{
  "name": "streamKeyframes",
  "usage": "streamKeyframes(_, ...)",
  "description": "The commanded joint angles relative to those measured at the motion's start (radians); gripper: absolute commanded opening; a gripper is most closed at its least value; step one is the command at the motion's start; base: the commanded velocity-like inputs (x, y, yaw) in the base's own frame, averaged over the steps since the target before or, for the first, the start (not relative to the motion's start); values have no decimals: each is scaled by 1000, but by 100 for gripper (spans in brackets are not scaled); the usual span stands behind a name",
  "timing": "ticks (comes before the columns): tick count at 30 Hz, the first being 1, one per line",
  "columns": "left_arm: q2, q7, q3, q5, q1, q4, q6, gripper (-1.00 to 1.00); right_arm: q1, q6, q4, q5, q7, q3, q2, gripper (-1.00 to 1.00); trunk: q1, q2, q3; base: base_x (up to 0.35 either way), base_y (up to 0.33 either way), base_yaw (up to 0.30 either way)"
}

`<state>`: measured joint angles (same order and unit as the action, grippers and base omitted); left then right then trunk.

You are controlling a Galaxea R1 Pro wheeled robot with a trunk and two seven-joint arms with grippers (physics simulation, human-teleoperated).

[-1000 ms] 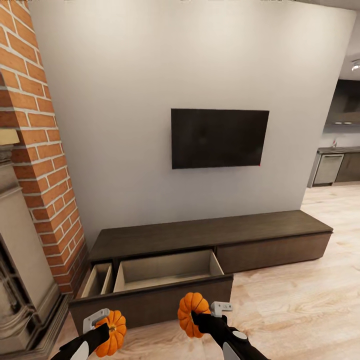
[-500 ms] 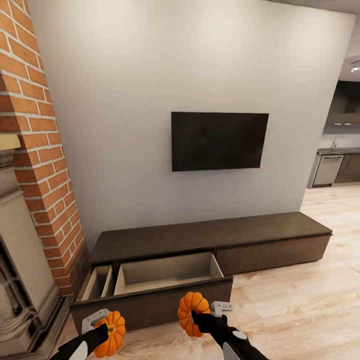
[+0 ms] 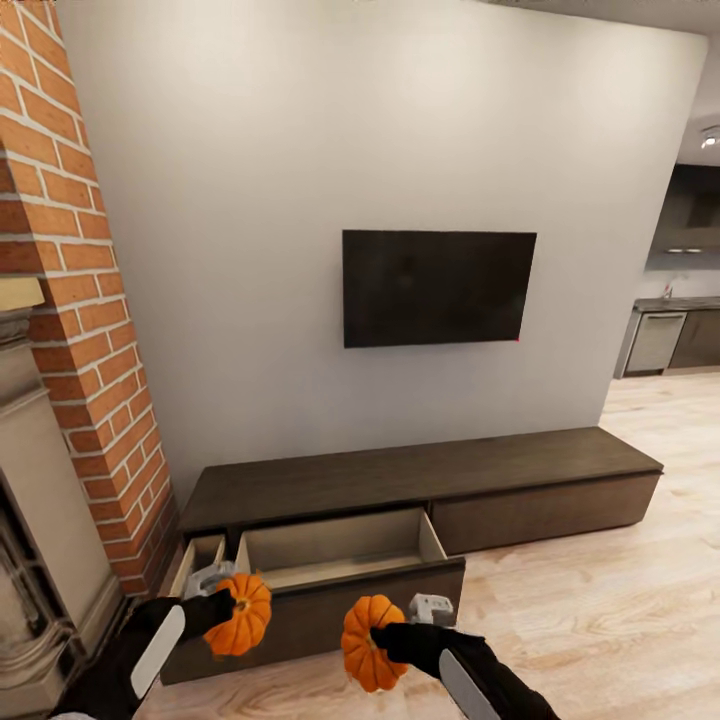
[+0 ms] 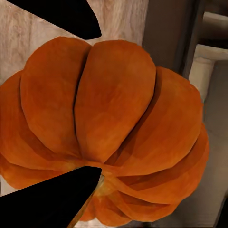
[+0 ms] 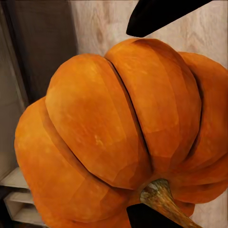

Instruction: Place each of the two pumpkins and all three candles from the living room inside a cabinet in the living room (use any cabinet), then make sure every cabinet is closed, and position the cauldron so it is next to a table in the living room.

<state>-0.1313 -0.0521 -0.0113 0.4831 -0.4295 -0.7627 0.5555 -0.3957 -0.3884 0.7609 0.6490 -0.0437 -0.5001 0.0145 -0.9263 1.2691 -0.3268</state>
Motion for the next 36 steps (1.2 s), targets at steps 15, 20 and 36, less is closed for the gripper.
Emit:
streamKeyframes(15, -8, -86, 5, 15, -38, -188, 160, -100, -154, -148, 99, 12, -8, 218, -4, -100, 58, -104, 46, 0, 0, 0)
streamKeyframes(20, -8, -87, 8, 17, -38, -186, 161, -100, -166, -133, 109, 12, -2, 217, 2, -100, 77, -139, 61, 0, 0, 0)
streamKeyframes(36, 1, -86, 14, 18, -38, -185, 161, -100, -167, -130, 193, -2, 1, 212, 4, -100, 138, -251, 111, 0, 0, 39)
